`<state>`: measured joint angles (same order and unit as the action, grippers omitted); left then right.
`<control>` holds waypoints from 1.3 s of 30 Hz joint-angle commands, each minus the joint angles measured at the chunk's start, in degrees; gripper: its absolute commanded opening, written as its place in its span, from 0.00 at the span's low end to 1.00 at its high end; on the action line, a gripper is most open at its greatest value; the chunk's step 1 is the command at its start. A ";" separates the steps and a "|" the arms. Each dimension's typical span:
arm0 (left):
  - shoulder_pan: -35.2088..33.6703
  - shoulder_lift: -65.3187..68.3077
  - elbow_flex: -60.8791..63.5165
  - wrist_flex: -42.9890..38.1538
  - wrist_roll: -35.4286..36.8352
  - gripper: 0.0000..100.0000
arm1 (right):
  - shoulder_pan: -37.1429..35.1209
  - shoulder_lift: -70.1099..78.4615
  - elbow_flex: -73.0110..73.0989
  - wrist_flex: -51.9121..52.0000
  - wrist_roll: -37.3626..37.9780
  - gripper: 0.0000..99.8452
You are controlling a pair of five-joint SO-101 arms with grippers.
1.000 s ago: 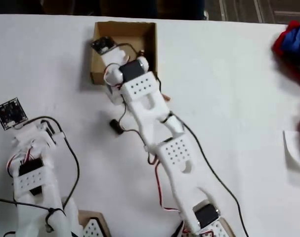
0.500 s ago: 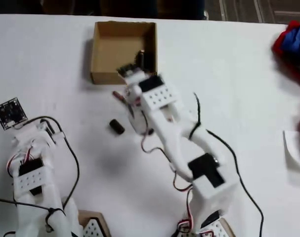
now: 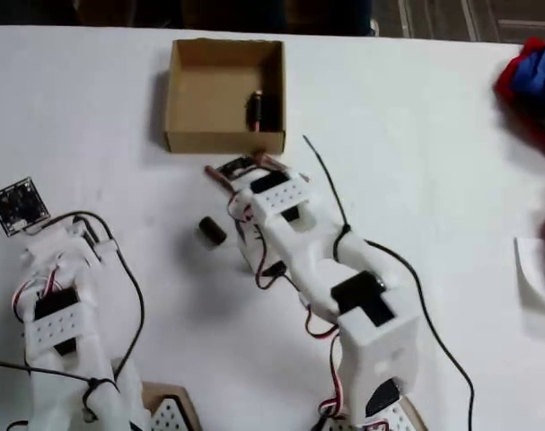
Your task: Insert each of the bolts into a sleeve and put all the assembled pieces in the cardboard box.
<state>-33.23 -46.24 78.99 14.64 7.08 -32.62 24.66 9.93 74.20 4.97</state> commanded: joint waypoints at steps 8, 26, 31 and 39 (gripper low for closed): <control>-0.35 -0.44 -1.54 -1.05 0.35 0.14 | 0.13 4.70 -10.37 6.90 0.44 0.09; -0.26 -0.44 -1.54 -1.05 0.35 0.14 | -0.31 -1.36 -11.08 11.03 0.53 0.10; -0.26 -0.44 -1.54 -1.05 0.35 0.14 | 0.13 -4.35 -10.99 10.95 2.99 0.10; -0.35 -0.44 -1.54 -1.05 0.35 0.14 | 0.04 -0.40 -11.08 8.92 3.08 0.14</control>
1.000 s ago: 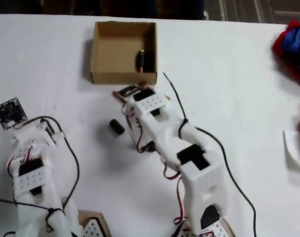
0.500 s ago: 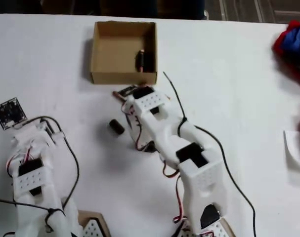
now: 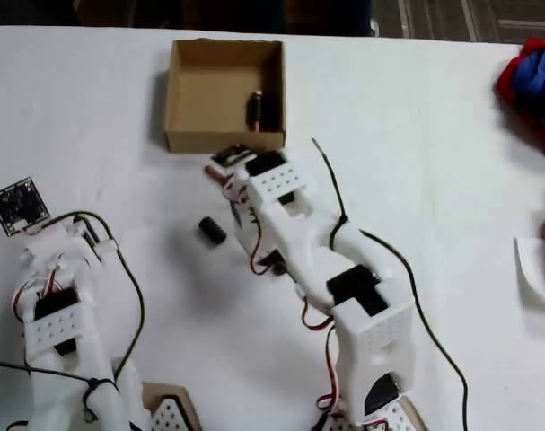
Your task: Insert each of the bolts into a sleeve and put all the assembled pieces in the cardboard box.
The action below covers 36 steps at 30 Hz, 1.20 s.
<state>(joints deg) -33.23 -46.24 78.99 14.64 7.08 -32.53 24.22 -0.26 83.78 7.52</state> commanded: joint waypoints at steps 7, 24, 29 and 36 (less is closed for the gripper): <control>-0.35 -0.44 -1.54 -1.05 0.35 0.14 | -0.31 4.26 -0.97 -1.89 0.53 0.14; -0.35 -0.44 -1.54 -1.05 0.35 0.14 | 0.13 6.64 -0.79 -4.70 0.53 0.02; 0.18 -0.44 -1.63 -0.35 0.26 0.14 | 0.66 -7.25 1.76 -2.42 0.62 0.02; 16.44 3.43 -16.92 21.27 -11.43 0.14 | 11.56 -38.02 23.12 -9.80 8.79 0.02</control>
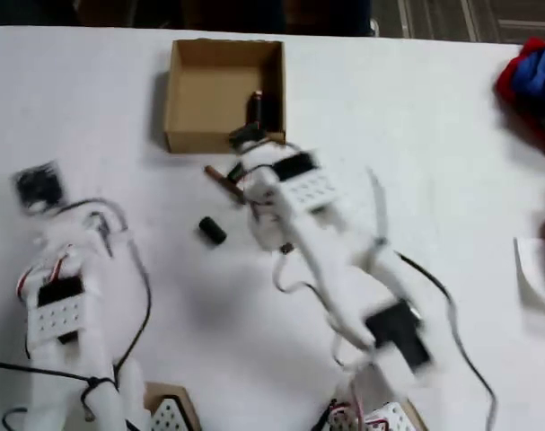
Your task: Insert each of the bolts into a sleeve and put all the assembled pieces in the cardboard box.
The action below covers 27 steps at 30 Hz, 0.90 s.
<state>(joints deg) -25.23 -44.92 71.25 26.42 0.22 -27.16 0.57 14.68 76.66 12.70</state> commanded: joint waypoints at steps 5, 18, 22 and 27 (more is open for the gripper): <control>22.68 14.24 -28.35 21.27 -23.74 0.14 | 23.52 -28.79 21.36 -7.43 8.79 0.02; 28.92 58.20 -72.04 41.41 -47.30 0.14 | 39.87 -34.42 30.77 -7.52 16.53 0.02; 31.74 66.90 -85.76 54.33 -47.65 0.14 | 39.69 -34.51 30.77 -7.43 16.35 0.02; 33.76 76.57 -100.26 62.68 -47.82 0.14 | 40.04 -34.51 30.77 -7.34 16.35 0.02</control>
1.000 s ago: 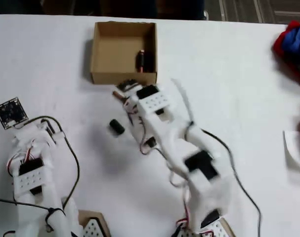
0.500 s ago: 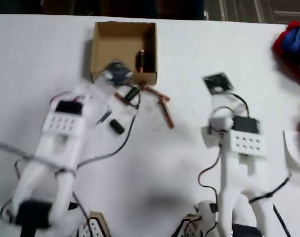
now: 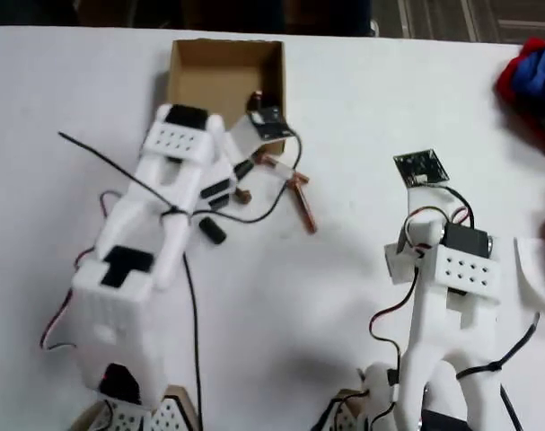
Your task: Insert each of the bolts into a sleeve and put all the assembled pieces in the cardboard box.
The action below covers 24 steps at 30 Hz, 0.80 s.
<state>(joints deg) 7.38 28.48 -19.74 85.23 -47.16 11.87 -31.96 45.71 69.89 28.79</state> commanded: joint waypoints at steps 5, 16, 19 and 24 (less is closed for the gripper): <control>1.32 10.90 -17.98 5.01 -0.44 0.14 | 1.10 -2.07 0.79 -0.48 0.26 0.02; 2.37 14.95 -22.73 4.66 -19.87 0.14 | 1.01 -2.07 1.93 -0.66 0.44 0.02; 2.29 15.03 -22.20 4.92 -21.27 0.14 | 1.01 -2.07 1.93 -0.57 0.44 0.02; 2.46 15.12 -22.20 4.48 -21.36 0.14 | 1.10 -2.07 1.93 -0.75 0.35 0.02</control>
<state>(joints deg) 9.41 43.96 -39.69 89.63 -68.09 12.31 -31.96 47.91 69.89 28.79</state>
